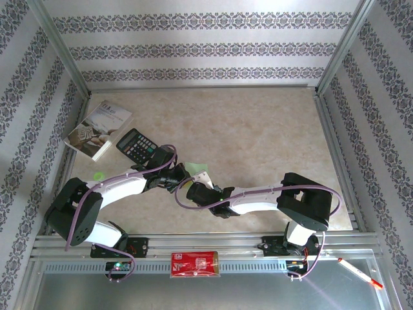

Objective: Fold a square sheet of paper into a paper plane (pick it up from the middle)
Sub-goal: Fourth fold the wing at the center of the table.

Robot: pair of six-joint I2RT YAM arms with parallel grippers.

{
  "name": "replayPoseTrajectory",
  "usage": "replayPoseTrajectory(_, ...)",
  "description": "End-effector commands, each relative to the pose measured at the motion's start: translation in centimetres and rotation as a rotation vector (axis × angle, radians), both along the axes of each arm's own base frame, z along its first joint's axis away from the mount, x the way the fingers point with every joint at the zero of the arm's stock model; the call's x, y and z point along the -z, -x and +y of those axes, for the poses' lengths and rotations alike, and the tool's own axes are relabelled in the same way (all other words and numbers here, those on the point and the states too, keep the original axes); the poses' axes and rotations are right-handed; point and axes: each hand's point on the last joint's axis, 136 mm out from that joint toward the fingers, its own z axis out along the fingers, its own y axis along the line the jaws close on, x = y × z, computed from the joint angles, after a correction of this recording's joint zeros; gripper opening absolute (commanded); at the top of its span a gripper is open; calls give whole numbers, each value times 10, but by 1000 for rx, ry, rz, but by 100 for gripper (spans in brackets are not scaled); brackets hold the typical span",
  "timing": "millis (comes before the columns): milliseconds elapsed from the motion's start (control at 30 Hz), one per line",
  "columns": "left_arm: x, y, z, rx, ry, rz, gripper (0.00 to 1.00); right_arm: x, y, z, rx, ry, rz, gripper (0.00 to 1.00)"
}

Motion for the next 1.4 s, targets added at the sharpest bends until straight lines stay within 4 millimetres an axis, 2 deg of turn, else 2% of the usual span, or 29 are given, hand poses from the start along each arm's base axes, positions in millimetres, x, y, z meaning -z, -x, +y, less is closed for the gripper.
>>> replayPoseTrajectory(0,-3,0,-7,6,15,8,0,-5,2,-5,7,7,-16,34)
replayPoseTrajectory(367,-1,0,-8,7,21,12,0,-6,1,1,6,-2,-14,32)
replayPoseTrajectory(700,-1,1,-8,9,26,12,0,-4,-1,-1,15,-4,-4,25)
replayPoseTrajectory(1233,-3,0,-7,2,30,-8,0,2,-4,-12,48,-62,28,8)
replayPoseTrajectory(1367,-6,0,-6,7,31,-25,7,3,-3,-14,51,-89,40,7)
